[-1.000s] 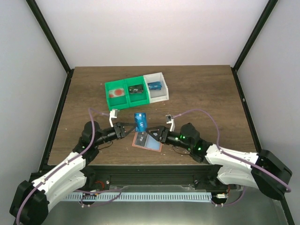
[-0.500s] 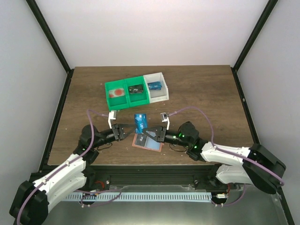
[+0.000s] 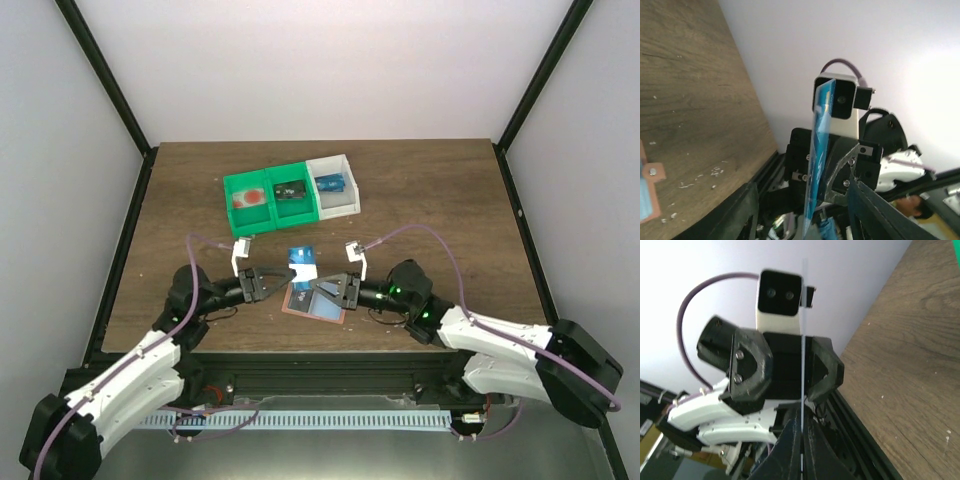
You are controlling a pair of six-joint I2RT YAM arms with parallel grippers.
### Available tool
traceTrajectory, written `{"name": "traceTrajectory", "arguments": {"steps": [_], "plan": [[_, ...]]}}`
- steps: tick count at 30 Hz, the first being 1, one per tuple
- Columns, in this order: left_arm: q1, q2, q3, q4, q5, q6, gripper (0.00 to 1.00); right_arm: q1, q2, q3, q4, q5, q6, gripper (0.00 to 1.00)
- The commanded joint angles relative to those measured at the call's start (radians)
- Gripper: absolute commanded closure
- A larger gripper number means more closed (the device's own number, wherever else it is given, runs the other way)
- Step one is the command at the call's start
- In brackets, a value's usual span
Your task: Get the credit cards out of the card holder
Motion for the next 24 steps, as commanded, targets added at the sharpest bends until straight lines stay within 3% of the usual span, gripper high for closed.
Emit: {"name": "traceTrajectory", "arguments": {"steps": [1,6,11,18,24], "plan": [[0.003,-0.072,0.070,-0.207,0.073,0.130,0.46,-0.014,-0.045,0.016,-0.133,-0.213,-0.209,1.00],[0.004,-0.158,0.169,-0.525,0.116,0.311,0.42,-0.015,-0.059,0.063,-0.349,-0.402,-0.352,1.00],[0.004,-0.171,0.379,-0.978,0.018,0.530,0.41,-0.015,-0.082,0.082,-0.440,-0.505,-0.408,0.99],[0.004,-0.140,0.474,-1.170,0.097,0.657,0.43,-0.015,-0.064,0.091,-0.413,-0.597,-0.417,1.00],[0.004,-0.090,0.406,-1.113,0.280,0.664,0.49,-0.014,-0.014,0.119,-0.386,-0.644,-0.413,0.99]]}}
